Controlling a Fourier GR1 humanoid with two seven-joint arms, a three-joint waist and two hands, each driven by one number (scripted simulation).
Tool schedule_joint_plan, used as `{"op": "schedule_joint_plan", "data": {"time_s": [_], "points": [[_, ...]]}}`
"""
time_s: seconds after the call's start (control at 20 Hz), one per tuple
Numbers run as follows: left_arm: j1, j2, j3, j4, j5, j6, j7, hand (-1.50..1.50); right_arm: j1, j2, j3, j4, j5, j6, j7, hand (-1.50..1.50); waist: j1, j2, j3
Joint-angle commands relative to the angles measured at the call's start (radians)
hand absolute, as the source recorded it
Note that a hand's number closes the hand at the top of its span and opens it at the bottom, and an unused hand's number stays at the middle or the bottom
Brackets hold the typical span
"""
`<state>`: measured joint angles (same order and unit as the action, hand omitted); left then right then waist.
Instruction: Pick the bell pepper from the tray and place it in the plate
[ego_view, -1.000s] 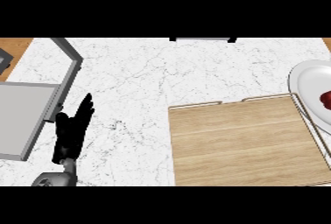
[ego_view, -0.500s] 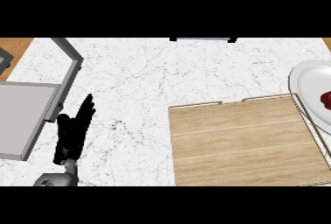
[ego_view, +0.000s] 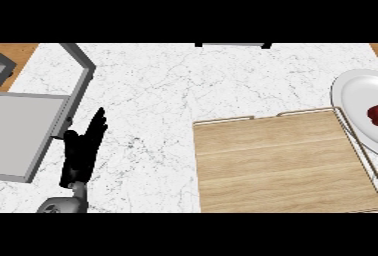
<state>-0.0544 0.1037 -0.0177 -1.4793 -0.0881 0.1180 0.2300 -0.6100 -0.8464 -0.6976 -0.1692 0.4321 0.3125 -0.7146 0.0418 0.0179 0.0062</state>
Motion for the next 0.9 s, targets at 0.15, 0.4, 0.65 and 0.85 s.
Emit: {"op": "schedule_joint_plan", "data": {"time_s": [0.15, 0.4, 0.65, 0.85], "points": [[0.016, -0.016, -0.002, 0.033, -0.01, 0.009, -0.042, 0.0, 0.05, -0.045, -0.005, 0.019, -0.004, 0.013, -0.02, -1.5, -0.001, 0.003, 0.001], [-0.023, -0.008, 0.012, 0.021, 0.003, 0.003, -0.019, 0.0, 0.09, -0.07, -0.018, 0.025, -0.014, 0.006, -0.048, -1.5, -0.004, 0.002, 0.002], [0.006, 0.004, 0.021, 0.032, 0.013, -0.016, -0.048, 0.0, 0.085, -0.089, -0.048, 0.029, -0.043, -0.004, -0.033, -1.5, 0.001, 0.005, 0.003], [-0.009, 0.013, 0.021, 0.025, 0.011, -0.023, -0.023, 0.0, 0.105, -0.088, -0.052, 0.031, -0.048, -0.007, -0.042, -1.5, -0.001, 0.003, 0.003]]}}
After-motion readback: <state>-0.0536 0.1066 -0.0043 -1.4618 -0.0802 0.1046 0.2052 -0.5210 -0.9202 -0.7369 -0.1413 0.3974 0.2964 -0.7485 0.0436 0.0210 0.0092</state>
